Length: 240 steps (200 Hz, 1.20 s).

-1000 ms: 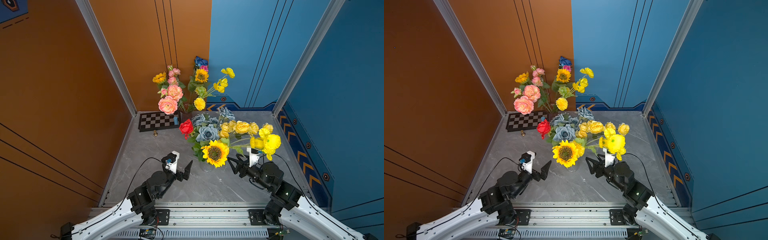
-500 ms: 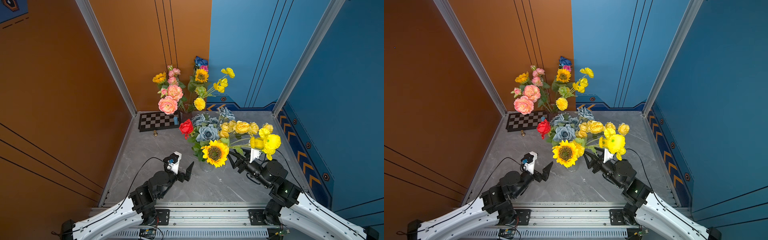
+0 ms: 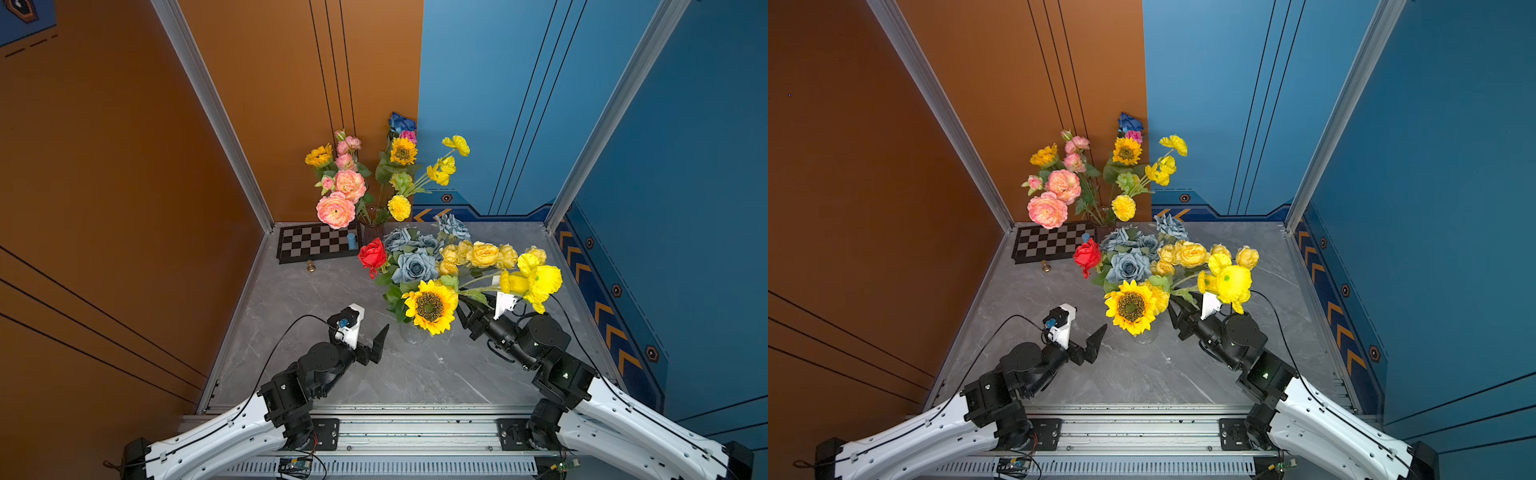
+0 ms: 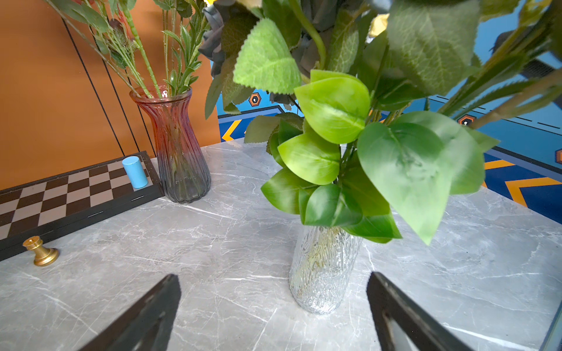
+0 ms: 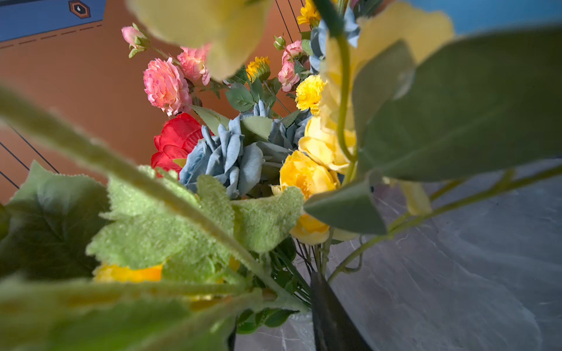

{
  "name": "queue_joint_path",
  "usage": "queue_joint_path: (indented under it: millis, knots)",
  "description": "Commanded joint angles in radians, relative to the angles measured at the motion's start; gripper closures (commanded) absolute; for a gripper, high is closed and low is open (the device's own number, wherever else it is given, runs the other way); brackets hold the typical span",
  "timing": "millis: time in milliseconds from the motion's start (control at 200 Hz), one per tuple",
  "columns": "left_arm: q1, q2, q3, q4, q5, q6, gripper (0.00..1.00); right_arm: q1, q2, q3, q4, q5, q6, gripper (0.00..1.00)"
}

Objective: Pick out yellow flowers from the vase
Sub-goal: Pick up the flower from the vase.

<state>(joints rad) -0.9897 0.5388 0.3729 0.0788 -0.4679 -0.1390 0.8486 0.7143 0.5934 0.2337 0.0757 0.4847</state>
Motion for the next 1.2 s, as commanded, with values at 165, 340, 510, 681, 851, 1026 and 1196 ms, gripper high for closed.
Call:
queue_joint_path:
  millis: [165,340,510,681,851,1026,1196]
  knots:
    - [-0.017,0.001,0.004,0.017,-0.012,0.010,0.02,0.041,0.000,0.049,0.024,0.043,-0.033,0.82]
    - [-0.017,0.001,0.007,0.017,-0.012,0.012,0.02,0.046,-0.018,0.064,-0.017,0.054,-0.046,0.93]
    - [-0.018,0.002,0.011,0.017,-0.012,0.012,0.02,0.058,-0.033,0.100,-0.077,0.068,-0.071,0.98]
    - [-0.021,0.009,0.015,0.018,-0.012,0.012,0.02,0.068,-0.056,0.146,-0.149,0.081,-0.104,1.00]
    - [-0.022,0.022,0.027,0.017,-0.011,0.018,0.02,0.072,-0.084,0.192,-0.231,0.103,-0.149,1.00]
    - [-0.023,0.039,0.039,0.018,-0.008,0.021,0.02,0.071,-0.114,0.259,-0.337,0.126,-0.201,1.00]
    - [-0.024,0.055,0.049,0.019,-0.005,0.026,0.02,0.071,-0.150,0.332,-0.440,0.144,-0.237,1.00]
